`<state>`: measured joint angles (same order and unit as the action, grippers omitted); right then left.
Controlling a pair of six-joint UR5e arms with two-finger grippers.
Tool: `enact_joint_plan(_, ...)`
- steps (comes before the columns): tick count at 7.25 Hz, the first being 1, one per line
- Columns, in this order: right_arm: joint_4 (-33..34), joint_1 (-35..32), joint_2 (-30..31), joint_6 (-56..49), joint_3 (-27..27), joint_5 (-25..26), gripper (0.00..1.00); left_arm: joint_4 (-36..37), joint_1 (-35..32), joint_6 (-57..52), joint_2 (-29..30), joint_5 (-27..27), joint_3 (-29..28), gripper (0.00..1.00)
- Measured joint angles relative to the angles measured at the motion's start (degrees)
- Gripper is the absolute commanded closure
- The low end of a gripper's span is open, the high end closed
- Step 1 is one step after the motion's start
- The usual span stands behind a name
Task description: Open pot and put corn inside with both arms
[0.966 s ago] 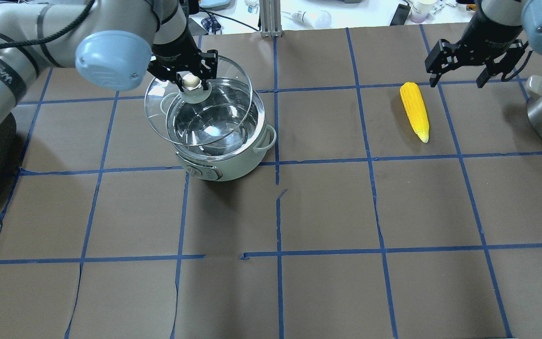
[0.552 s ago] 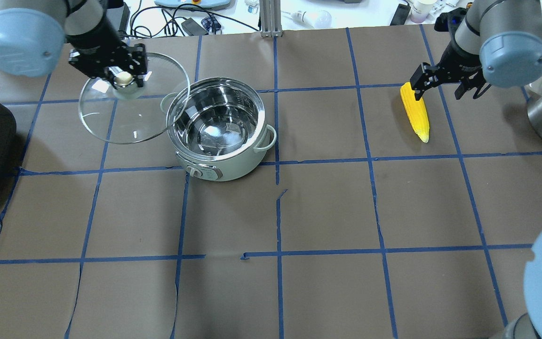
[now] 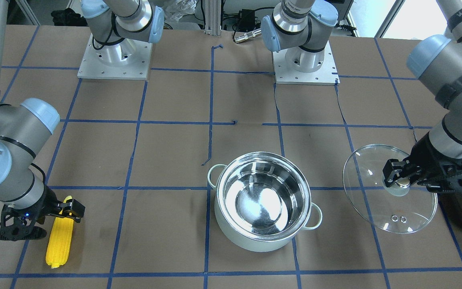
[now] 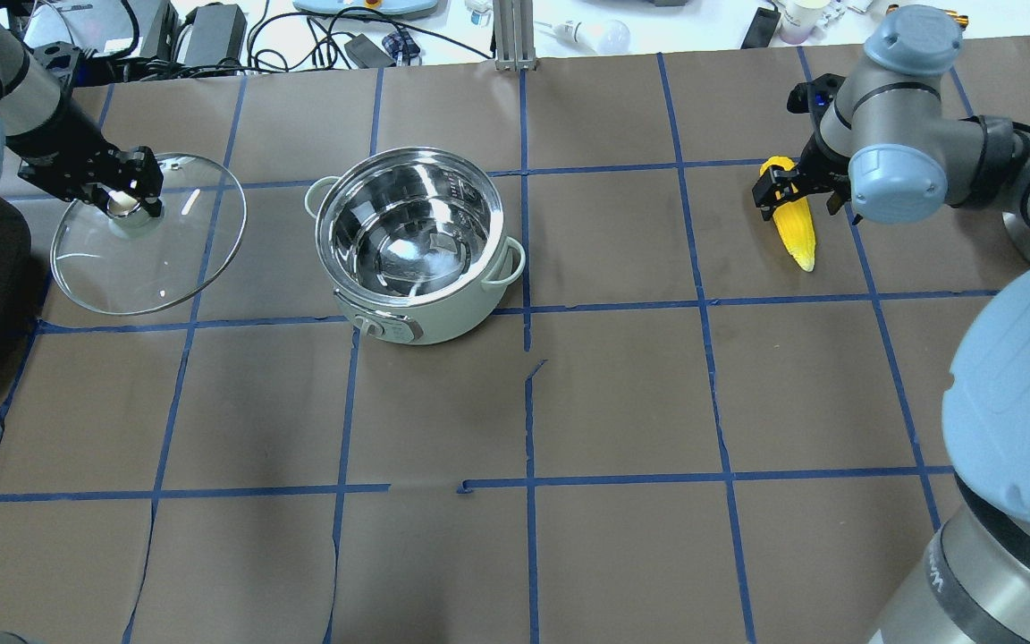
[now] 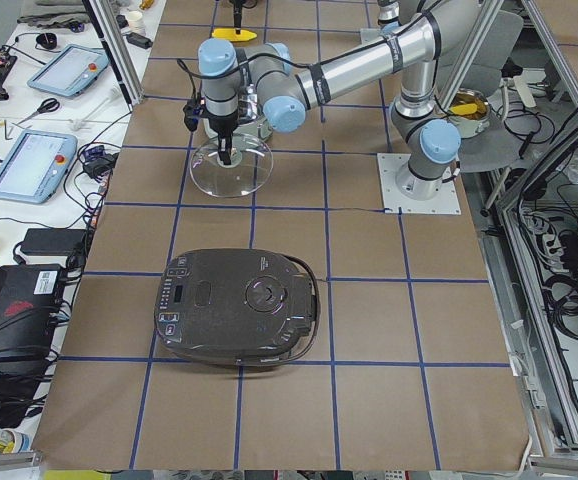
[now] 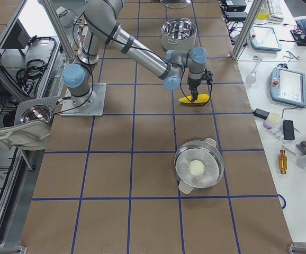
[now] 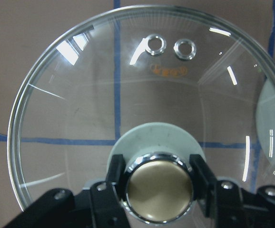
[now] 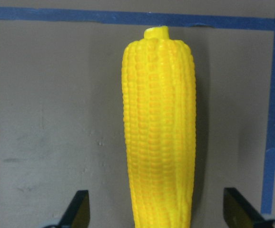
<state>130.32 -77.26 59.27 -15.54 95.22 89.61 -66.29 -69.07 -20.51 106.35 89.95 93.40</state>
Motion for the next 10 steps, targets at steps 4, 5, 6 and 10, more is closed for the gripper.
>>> enact_joint_plan(4, 4.8, 0.0, -3.6, -0.3, -0.2, 0.5, 1.0, 11.1, 1.5, -2.5, 4.9, 0.2, 5.9, 0.98)
enact_joint_plan(5, 4.8, 0.0, -3.4, 0.0, -0.3, 0.5, 1.0, 11.9, 1.6, -2.5, 5.7, 0.3, 6.1, 0.98)
enact_joint_plan(6, 4.7, 0.0, -2.8, 0.4, -0.5, 0.1, 1.0, 12.3, 1.6, -2.5, 6.4, 0.3, 6.2, 0.98)
enact_joint_plan(10, -3.8, -7.8, 2.3, 8.4, -9.2, -0.4, 1.0, 13.9, 2.1, -2.5, 7.8, 0.4, 7.7, 0.76)
